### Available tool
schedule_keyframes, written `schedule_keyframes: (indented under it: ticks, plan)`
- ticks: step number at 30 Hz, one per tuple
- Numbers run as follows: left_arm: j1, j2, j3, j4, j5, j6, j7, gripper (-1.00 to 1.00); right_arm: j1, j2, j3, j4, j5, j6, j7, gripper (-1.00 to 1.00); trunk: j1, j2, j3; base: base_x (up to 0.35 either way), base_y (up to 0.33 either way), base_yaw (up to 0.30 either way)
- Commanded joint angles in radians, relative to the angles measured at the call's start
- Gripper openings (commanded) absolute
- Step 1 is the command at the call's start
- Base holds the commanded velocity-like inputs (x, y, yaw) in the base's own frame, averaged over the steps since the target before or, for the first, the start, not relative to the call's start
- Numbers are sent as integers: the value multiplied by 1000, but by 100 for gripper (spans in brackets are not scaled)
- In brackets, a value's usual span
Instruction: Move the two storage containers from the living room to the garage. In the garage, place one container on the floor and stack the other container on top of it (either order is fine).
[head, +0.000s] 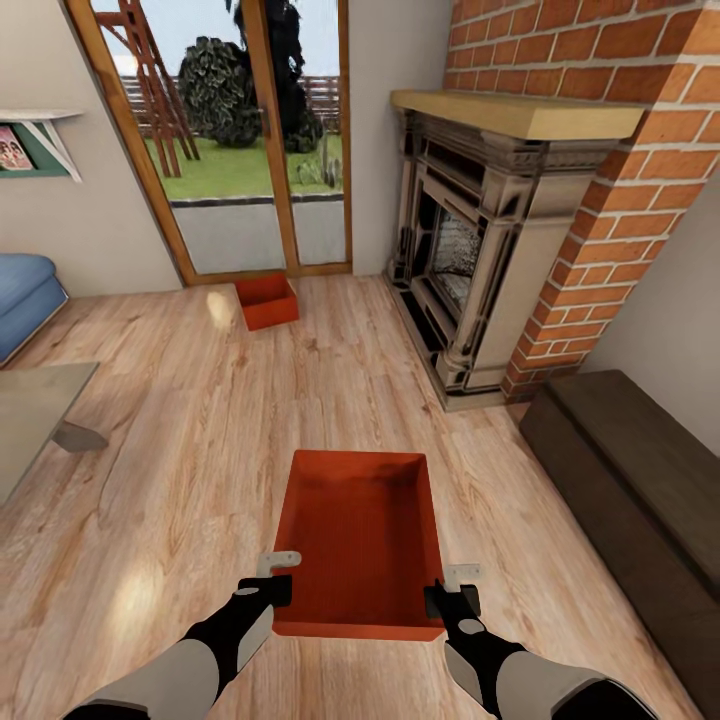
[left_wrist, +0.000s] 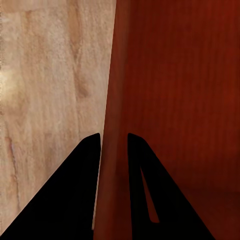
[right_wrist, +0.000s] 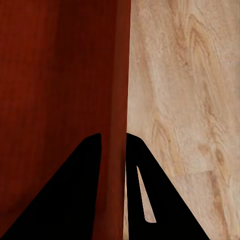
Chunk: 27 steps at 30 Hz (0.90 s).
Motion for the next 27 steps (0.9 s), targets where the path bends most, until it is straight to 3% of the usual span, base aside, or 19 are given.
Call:
schedule_keyframes:
  ticks: [1, 7, 27]
  plan:
    - [0, 1, 24, -4, -12, 7, 18, -100, 0, 1, -30, 0, 8, 1, 0, -100, -4, 7, 2, 0, 0, 0]
    - [0, 0, 24, -4, -12, 7, 18, -100, 0, 1, -30, 0, 8, 1, 0, -100, -27, 49, 21, 0, 0, 0]
    - [0, 0, 24, -6, -12, 7, 18, -100, 0, 1, -30, 0, 10, -2, 3, -100, -27, 49, 49, 0, 0, 0]
